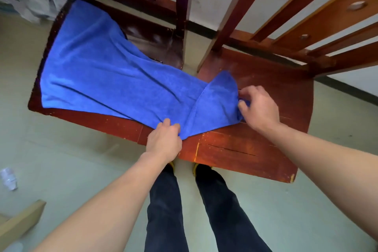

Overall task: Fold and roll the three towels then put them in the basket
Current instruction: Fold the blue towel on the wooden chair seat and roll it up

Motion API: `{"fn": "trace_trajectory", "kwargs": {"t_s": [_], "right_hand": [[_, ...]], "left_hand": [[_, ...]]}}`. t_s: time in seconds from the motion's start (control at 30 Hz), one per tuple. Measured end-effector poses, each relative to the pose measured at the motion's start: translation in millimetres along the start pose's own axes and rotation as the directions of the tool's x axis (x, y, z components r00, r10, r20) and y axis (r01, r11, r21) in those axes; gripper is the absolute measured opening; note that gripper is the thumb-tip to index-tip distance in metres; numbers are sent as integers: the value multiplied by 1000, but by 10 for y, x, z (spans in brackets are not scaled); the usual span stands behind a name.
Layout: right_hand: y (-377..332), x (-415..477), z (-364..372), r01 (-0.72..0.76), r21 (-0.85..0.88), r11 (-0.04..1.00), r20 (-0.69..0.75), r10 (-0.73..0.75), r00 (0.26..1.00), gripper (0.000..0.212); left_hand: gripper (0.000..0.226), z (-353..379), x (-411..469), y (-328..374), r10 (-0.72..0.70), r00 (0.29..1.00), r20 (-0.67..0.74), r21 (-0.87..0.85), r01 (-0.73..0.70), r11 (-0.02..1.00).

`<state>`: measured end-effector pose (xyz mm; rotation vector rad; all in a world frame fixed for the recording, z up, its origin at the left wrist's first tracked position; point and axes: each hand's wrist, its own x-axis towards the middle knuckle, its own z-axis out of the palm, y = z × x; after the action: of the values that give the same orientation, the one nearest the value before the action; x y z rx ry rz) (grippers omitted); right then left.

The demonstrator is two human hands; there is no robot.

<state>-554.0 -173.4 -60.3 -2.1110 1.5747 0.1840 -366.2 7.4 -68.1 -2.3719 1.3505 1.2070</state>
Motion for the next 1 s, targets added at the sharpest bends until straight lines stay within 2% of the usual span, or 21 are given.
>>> {"fn": "trace_trajectory", "kwargs": {"t_s": [0.03,0.1,0.13,0.2,0.27,0.37,0.4,0.47,0.53,0.6,0.63,0.67,0.73,0.77,0.8,0.87,0.9,0.97,1.0], "right_hand": [[-67,132,25,-56,59,997,-8,57,998,41],[-187,401,72,-177,128,976,102,164,981,63],[-233,514,94,-214,137,967,181,188,965,64],[-284,614,128,-215,151,965,283,166,944,44],[-282,513,86,-128,151,980,233,90,968,30],[-109,49,-86,95,151,984,8,-97,995,21],[-3,-152,-119,152,137,979,-17,-152,988,19],[269,-555,-130,189,86,978,26,-192,981,18],[532,-867,-66,121,10,993,186,-120,975,18],[688,-1025,19,50,-98,994,416,-4,909,19],[821,-1066,42,10,-137,990,480,58,875,19],[830,-1057,67,-27,-135,990,484,90,870,19],[819,-946,89,-206,-24,978,317,203,926,24],[815,-824,101,-336,77,939,209,314,926,29],[788,-669,116,-449,192,873,156,424,892,36],[696,-337,144,-600,370,709,231,556,799,52],[652,-189,168,-639,426,640,300,567,768,52],[571,15,227,-657,487,575,379,539,752,31],[525,87,233,-639,495,590,365,526,768,19]], "left_hand": [[26,-11,53,15,4,1000,-21,-52,-5,999],[33,-48,159,57,30,999,-16,-106,-32,994],[35,-66,206,86,43,999,2,-114,-42,993],[35,-96,278,144,49,998,28,-114,-46,992],[33,-159,307,191,40,999,12,-125,-38,991],[29,-288,307,253,44,997,-59,-136,-51,989],[28,-337,304,281,49,995,-83,-126,-59,990],[27,-421,312,357,74,990,-119,-97,-86,992],[27,-479,342,442,117,982,-146,-47,-125,991],[27,-531,403,492,172,970,-174,36,-168,985],[29,-506,477,609,217,961,-173,88,-205,975],[32,-528,518,624,247,952,-179,126,-227,966],[41,-530,623,701,314,934,-171,182,-283,942],[47,-501,704,756,343,927,-153,213,-308,927],[52,-475,776,786,355,925,-133,240,-318,917],[61,-443,886,819,336,936,-104,278,-297,914],[62,-433,922,832,310,945,-104,291,-269,918],[47,-422,927,846,271,953,-134,313,-219,924],[35,-430,908,844,267,951,-158,319,-207,925]]}}
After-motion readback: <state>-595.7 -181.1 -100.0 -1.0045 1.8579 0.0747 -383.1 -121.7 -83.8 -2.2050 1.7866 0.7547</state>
